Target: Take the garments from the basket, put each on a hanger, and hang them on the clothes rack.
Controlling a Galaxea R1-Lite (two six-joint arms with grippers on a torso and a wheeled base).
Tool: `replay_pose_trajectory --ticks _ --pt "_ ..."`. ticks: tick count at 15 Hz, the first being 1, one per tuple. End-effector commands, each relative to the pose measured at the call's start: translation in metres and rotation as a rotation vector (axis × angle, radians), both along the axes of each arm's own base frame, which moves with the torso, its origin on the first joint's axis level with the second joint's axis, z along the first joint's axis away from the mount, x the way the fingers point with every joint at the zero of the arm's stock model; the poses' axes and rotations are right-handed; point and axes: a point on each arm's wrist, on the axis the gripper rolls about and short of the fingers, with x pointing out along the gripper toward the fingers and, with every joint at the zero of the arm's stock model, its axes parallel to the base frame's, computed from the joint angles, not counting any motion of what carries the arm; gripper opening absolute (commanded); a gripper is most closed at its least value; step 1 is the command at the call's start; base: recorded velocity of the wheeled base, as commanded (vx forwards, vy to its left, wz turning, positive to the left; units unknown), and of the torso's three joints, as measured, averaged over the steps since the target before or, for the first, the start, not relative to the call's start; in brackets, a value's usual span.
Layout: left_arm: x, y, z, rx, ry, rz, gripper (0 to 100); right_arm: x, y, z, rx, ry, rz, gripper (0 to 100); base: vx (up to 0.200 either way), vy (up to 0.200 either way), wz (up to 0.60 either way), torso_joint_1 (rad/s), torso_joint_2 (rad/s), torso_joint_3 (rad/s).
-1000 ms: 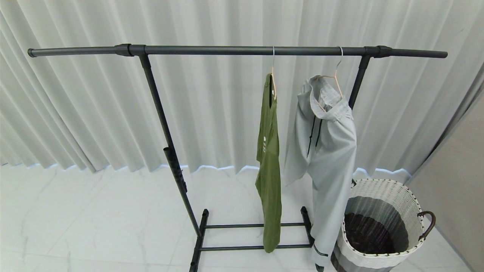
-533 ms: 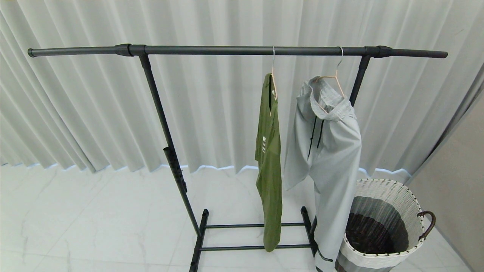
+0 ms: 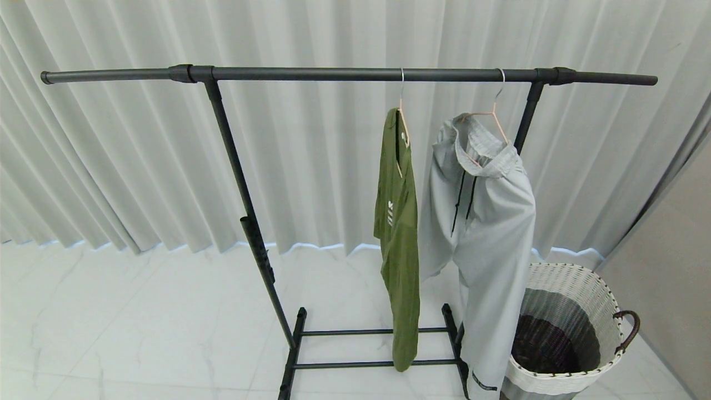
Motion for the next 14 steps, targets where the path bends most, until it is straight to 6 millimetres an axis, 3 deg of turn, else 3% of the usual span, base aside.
replay_pose_trajectory --ticks 1,14 --pt "0.0000 0.0000 0.0000 0.000 0.000 0.000 100 0.0001 0.0000 0.0001 0.000 0.001 0.000 100 0.000 0.000 0.00 0.000 0.00 0.000" --pt "0.0000 0.0000 0.0000 0.000 0.000 0.000 100 0.0001 0.0000 0.0001 -0.001 0.001 0.000 100 0.000 0.000 0.00 0.000 0.00 0.000"
